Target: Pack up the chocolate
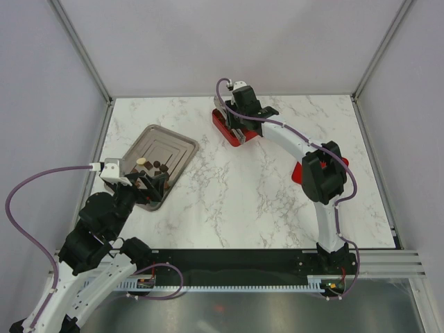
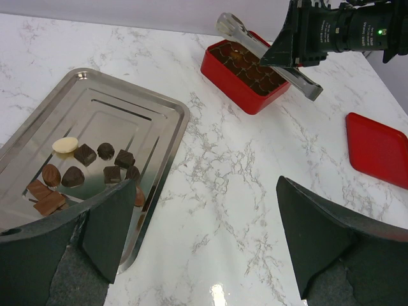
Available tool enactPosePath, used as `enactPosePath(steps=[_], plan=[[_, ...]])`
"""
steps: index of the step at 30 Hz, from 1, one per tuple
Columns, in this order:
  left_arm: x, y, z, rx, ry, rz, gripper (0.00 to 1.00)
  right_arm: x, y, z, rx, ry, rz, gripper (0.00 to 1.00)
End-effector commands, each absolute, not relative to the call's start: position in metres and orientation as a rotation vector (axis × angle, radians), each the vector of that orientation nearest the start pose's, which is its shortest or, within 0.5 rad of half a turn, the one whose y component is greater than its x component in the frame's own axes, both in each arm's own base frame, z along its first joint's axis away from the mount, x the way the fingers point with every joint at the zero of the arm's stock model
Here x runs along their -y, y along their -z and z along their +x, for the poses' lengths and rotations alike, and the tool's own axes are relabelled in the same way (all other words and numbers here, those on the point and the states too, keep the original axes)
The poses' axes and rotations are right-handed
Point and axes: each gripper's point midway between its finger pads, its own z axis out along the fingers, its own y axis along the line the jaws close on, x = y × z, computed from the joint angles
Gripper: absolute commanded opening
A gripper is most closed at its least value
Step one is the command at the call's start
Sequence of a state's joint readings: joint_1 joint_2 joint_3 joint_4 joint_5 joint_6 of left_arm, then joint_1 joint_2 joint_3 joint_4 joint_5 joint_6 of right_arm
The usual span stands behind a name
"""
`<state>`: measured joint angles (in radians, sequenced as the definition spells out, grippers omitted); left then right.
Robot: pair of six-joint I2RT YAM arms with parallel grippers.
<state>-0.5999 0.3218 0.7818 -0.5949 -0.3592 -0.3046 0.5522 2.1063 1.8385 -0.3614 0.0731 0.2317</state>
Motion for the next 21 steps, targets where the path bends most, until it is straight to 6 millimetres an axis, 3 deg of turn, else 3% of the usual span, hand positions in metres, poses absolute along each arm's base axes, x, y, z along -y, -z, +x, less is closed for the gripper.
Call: enactPosePath(steps=[1,14,21], plan=[[0.069,-0.296,0.196,-1.676,0.342,-0.006,1.0,-0.305,-0.148,0.501,-2.204,-0.348,-0.321,0.35],[0.069,-0.295,0.197,-1.678,0.342,-0.005,1.0,-0.305,-0.124,0.501,-2.251,-0.327,-0.312,0.38],[0.069,-0.296,0.197,-1.676,0.342,-0.006,1.0,-0.304,-0.131,0.502,-2.24,-0.331,-0.305,0.45]])
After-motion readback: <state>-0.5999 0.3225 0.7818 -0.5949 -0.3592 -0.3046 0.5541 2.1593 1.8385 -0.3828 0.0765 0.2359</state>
